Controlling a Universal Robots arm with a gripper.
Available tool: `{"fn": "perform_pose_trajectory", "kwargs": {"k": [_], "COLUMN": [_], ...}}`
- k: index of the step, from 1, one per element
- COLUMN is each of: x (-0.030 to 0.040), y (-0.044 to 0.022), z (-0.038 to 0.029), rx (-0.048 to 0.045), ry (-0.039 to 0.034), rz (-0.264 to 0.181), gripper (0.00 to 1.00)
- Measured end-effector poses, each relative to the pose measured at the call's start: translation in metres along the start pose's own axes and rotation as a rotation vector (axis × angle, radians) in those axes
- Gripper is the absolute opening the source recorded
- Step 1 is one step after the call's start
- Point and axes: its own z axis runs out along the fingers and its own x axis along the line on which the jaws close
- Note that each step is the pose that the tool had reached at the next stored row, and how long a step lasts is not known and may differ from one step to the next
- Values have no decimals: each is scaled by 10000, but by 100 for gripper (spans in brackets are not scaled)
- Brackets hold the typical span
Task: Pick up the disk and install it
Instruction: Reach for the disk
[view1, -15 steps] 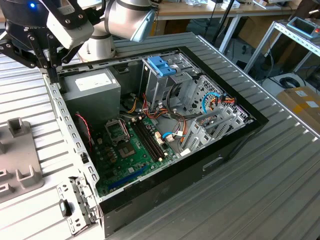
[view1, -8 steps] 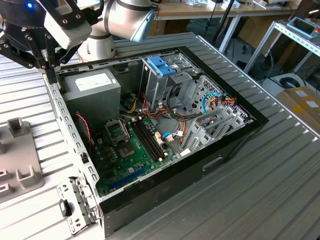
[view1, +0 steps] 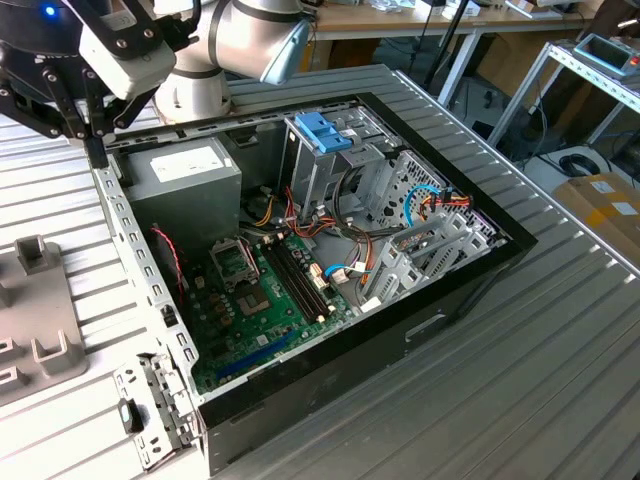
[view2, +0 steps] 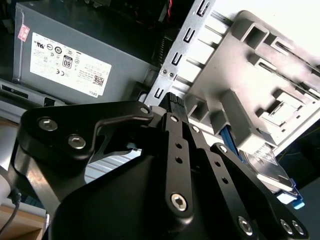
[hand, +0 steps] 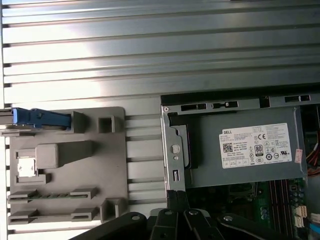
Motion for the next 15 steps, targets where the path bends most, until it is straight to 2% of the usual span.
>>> {"fn": "perform_pose_trajectory", "kwargs": {"k": [15], "x": [65], "y": [-5], "z": [-2], "rx": [0], "ry": [0], "rz": [-1], "gripper": [10]}}
